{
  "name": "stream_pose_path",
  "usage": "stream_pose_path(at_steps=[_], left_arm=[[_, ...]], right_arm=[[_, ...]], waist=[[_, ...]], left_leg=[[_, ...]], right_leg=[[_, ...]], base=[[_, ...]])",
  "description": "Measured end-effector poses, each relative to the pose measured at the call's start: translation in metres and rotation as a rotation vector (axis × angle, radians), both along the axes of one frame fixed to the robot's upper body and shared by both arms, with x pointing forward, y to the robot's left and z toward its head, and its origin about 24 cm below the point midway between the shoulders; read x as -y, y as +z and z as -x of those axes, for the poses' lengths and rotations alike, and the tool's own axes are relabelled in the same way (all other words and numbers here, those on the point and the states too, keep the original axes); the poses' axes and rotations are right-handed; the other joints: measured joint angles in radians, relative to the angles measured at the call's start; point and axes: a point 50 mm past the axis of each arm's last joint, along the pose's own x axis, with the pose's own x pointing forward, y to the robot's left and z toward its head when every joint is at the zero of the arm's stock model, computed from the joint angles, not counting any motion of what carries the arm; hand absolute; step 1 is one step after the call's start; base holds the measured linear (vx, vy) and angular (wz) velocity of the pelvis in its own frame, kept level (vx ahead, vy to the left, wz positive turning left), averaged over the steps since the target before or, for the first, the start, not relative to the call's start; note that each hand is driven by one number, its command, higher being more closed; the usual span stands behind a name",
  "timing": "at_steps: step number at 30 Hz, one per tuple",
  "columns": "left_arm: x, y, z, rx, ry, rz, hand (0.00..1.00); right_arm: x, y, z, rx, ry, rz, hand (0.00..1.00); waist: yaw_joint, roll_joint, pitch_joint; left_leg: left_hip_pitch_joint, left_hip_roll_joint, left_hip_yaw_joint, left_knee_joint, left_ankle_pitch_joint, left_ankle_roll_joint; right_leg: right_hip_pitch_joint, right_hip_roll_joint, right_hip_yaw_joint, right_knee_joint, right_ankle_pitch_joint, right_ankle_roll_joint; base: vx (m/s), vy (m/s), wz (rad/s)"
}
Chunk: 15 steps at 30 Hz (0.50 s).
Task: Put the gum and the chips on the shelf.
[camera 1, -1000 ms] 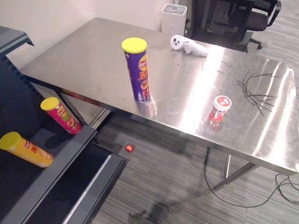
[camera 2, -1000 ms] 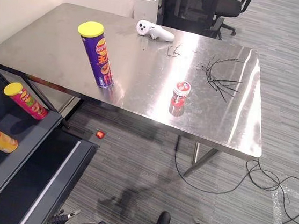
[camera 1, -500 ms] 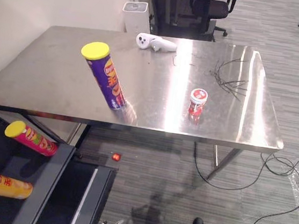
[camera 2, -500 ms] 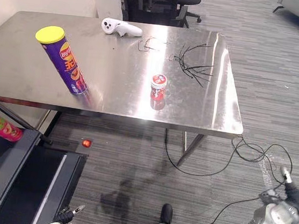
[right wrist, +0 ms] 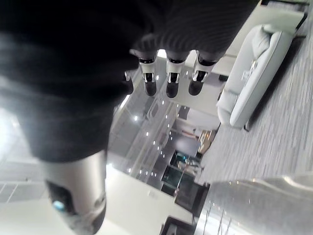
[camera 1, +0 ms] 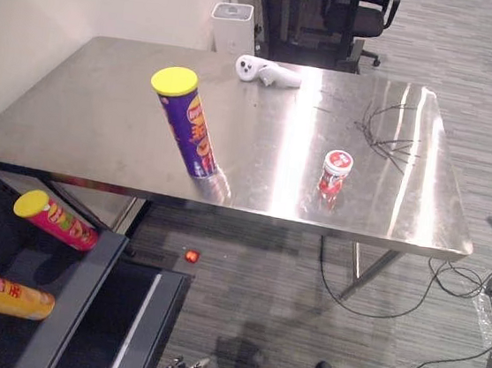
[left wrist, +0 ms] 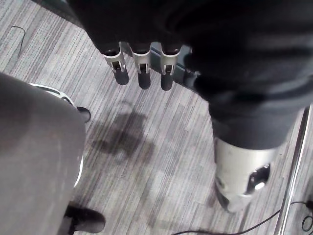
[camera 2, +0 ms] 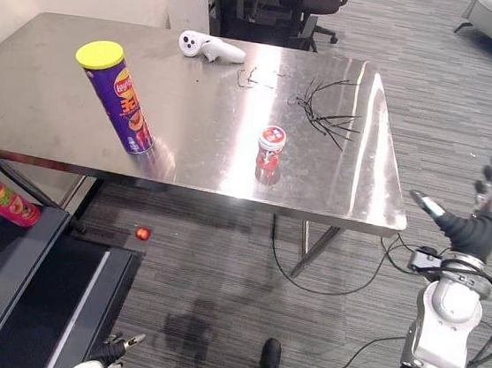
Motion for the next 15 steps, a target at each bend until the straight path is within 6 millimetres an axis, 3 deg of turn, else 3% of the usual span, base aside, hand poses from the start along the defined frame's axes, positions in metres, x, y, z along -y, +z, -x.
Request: stream_pose_path(at_steps=[5, 15], left_arm=[[-0.001, 0.000, -0.001, 0.003, -0.022, -0.006, 0.00], [-0.001, 0.001, -0.003, 0.003, -0.049, -0.015, 0.00]], right_arm=[[-0.022, -0.013, -0.019, -0.096, 0.147, 0.026, 0.00], [-0.040, -0.024, -0.046, -0.137, 0.233, -0.036, 0.00]], waist=[[0.003, -0.005, -0.004], [0.005, -0.006, -0.006]], left_leg=[[-0.024, 0.005, -0.027, 0.015, 0.000, 0.000], [-0.055, 0.006, -0.064, 0.016, 0.001, 0.001]], right_leg=[[-0.001, 0.000, -0.020, 0.000, 0.002, 0.003], [-0.020, 0.000, -0.040, 0.000, 0.013, -0.001]], base=[[-0.05, -0.055, 0.14], [-0.03, -0.027, 0.06]])
